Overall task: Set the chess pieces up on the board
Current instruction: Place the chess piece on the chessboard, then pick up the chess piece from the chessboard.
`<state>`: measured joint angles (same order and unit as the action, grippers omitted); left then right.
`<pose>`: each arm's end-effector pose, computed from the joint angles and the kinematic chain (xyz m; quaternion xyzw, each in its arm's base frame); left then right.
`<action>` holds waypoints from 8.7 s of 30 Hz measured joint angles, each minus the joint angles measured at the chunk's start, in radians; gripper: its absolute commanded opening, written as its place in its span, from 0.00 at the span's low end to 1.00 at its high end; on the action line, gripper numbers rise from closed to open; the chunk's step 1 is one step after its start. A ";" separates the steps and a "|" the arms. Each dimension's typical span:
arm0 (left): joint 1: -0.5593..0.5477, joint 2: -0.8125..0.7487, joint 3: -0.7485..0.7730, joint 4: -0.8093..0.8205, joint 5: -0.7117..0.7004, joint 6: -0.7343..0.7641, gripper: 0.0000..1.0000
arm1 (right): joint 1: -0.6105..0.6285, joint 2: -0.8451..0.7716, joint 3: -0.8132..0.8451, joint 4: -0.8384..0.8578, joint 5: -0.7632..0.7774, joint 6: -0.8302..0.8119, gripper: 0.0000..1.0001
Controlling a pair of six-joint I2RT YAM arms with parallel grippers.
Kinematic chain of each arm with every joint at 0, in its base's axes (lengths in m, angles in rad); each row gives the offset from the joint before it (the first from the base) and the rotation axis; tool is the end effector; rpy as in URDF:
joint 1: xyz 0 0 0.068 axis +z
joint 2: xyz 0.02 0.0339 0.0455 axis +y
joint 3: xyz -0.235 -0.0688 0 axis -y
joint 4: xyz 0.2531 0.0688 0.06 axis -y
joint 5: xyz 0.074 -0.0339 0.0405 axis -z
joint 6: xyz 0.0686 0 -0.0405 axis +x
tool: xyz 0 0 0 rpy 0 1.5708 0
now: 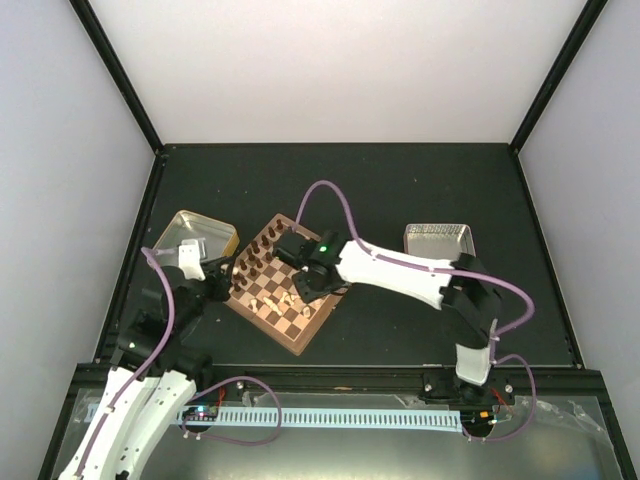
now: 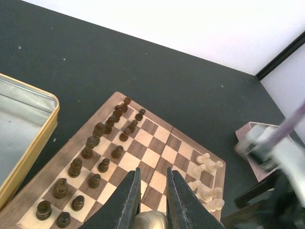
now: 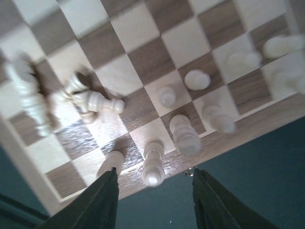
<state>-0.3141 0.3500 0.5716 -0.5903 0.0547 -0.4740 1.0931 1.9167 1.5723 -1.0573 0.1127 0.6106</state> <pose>0.1566 -0.0548 0.2569 -0.0504 0.8230 -0.2379 0.5133 0.1825 0.3358 0.1655 -0.2331 0.9672 0.0265 0.0978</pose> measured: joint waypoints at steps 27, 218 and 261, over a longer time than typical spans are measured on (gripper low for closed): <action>0.003 0.239 0.032 0.433 0.657 -0.402 0.02 | 0.000 -0.486 -0.275 0.739 -0.316 -0.457 0.27; -0.117 0.154 0.035 -0.061 -0.105 -0.105 0.46 | 0.029 0.110 0.023 0.211 -0.067 -0.227 0.30; -0.105 0.169 0.019 -0.060 -0.092 -0.109 0.46 | 0.015 0.195 0.067 0.238 0.032 -0.267 0.28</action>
<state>-0.4191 0.5190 0.5907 -0.6506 -0.0376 -0.5835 1.1084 2.1117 1.6394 -0.8188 0.1444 0.3439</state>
